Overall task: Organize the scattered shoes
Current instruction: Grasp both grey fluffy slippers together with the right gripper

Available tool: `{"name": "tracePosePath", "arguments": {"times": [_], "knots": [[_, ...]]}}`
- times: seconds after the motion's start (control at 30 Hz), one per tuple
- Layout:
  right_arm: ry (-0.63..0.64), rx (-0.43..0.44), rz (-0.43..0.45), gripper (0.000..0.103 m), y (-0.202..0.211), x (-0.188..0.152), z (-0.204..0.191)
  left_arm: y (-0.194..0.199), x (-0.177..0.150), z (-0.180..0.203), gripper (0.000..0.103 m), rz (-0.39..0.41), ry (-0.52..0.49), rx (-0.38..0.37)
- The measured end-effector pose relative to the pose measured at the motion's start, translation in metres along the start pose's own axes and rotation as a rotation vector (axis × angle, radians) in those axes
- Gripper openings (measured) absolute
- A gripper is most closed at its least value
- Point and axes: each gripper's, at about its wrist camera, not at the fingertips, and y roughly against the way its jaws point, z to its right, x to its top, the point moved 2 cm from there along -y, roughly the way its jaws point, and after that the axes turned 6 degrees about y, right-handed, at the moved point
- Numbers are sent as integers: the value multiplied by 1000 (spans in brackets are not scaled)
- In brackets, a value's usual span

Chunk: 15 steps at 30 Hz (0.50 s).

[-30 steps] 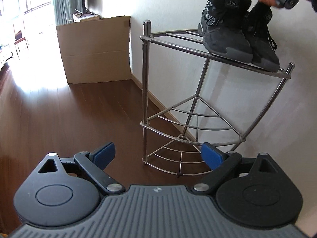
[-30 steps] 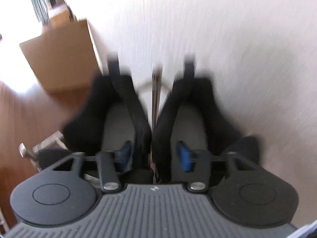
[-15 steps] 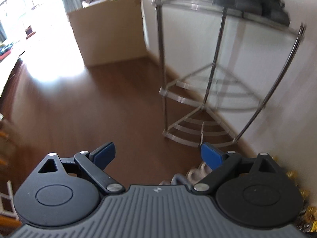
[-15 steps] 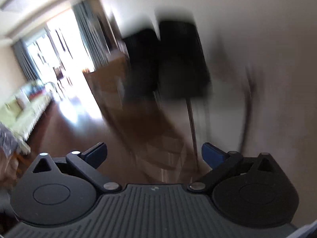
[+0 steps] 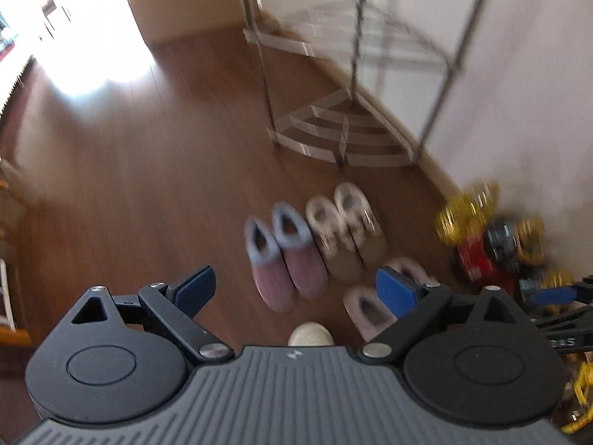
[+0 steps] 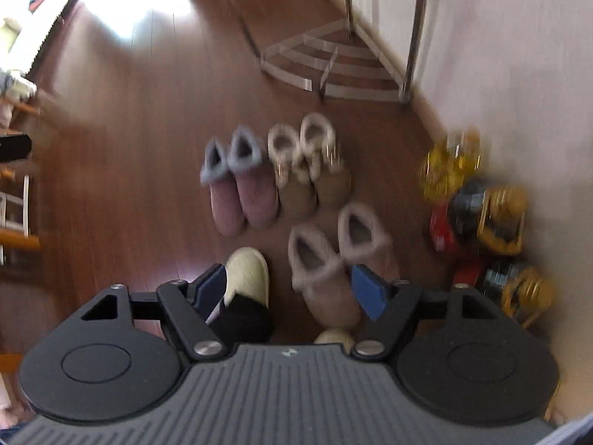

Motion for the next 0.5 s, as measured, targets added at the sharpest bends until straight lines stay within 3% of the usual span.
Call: {"name": "tracePosePath", "arguments": {"times": [0.1, 0.27, 0.37, 0.5], "knots": [[9, 15, -64, 72, -26, -33, 8, -21, -25, 8, 95, -32, 2, -2], [64, -12, -140, 73, -112, -70, 13, -90, -52, 1, 95, -96, 18, -30], [107, -68, -130, 83, -197, -60, 22, -141, -64, 0, 95, -104, -22, -17], [172, -132, -104, 84, -291, -42, 34, -211, -79, 6, 95, -89, -69, 14]]}}
